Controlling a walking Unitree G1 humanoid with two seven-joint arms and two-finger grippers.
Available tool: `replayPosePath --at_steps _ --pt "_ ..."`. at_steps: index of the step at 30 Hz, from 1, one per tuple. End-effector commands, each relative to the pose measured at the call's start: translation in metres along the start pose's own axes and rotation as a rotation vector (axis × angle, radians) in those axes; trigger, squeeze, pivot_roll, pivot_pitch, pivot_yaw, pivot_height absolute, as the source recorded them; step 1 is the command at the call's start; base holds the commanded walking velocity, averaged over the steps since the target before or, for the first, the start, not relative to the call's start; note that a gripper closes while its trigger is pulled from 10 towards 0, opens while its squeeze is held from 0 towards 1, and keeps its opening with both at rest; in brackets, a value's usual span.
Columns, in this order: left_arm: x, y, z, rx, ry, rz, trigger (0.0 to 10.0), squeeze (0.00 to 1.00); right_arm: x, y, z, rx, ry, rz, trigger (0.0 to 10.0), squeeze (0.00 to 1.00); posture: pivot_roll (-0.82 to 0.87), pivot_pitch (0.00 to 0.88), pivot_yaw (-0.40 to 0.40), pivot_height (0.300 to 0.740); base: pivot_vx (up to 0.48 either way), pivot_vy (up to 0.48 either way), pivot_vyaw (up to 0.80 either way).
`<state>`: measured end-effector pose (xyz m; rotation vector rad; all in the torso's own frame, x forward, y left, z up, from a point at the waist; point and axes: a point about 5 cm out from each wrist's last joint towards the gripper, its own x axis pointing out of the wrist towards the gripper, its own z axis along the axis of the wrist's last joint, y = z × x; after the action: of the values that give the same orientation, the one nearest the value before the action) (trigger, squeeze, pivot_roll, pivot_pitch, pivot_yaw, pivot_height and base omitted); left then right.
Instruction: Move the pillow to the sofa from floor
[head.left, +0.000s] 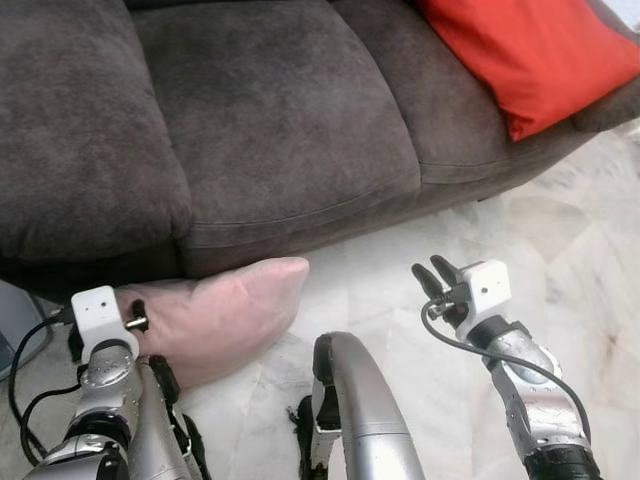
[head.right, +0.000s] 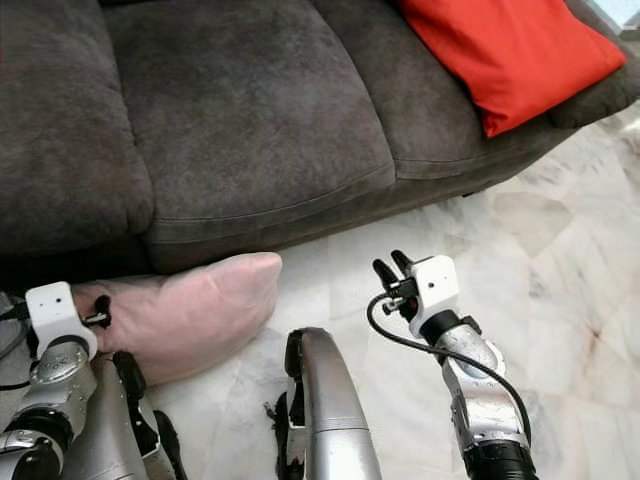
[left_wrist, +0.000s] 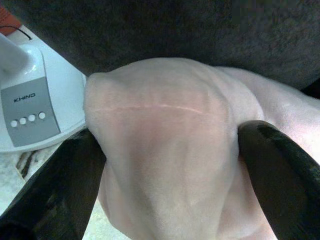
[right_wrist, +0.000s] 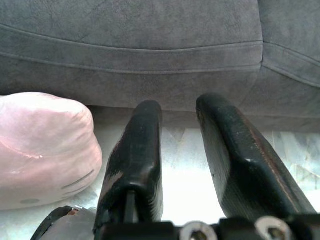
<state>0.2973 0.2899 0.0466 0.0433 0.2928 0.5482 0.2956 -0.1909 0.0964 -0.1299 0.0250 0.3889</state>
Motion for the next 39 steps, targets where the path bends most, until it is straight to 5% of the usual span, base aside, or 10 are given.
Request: replayPosePath --at_steps 1,4,5,7,8,39 --pt "-0.0085 0.0026 -0.0265 0.028 0.103 0.009 10.0 0.00 -0.0082 -0.0057 -0.0033 0.000 0.029 -0.019 10.0 0.00 -0.05 0.381 -0.391 0.519 0.000 0.000 0.00" --pt "-0.0099 0.0019 -0.0292 0.032 0.108 0.008 9.9 0.00 -0.0092 -0.0066 -0.0016 0.000 0.030 -0.020 10.0 0.00 -0.05 0.386 -0.392 0.519 0.000 0.000 0.00" --pt "-0.0102 0.0019 -0.0298 0.033 0.110 0.011 5.5 0.00 -0.0098 -0.0069 -0.0015 0.000 0.032 -0.021 10.0 0.00 -0.05 0.388 -0.392 0.519 0.000 0.000 0.00" --pt "-0.0103 0.0021 -0.0301 0.034 0.111 0.012 5.5 0.00 -0.0101 -0.0069 -0.0015 -0.001 0.033 -0.021 10.0 0.00 -0.06 0.388 -0.392 0.519 0.000 0.000 0.00" --pt "-0.0107 0.0024 -0.0308 0.034 0.113 0.015 0.0 0.00 -0.0108 -0.0073 -0.0015 -0.002 0.034 -0.021 10.0 0.00 -0.06 0.390 -0.391 0.519 0.000 0.000 0.00" --pt "-0.0107 0.0084 -0.0306 0.030 0.099 0.018 0.0 0.00 -0.0122 -0.0069 -0.0072 0.002 0.060 -0.032 10.0 0.00 -0.04 0.394 -0.378 0.519 0.000 0.000 0.00"
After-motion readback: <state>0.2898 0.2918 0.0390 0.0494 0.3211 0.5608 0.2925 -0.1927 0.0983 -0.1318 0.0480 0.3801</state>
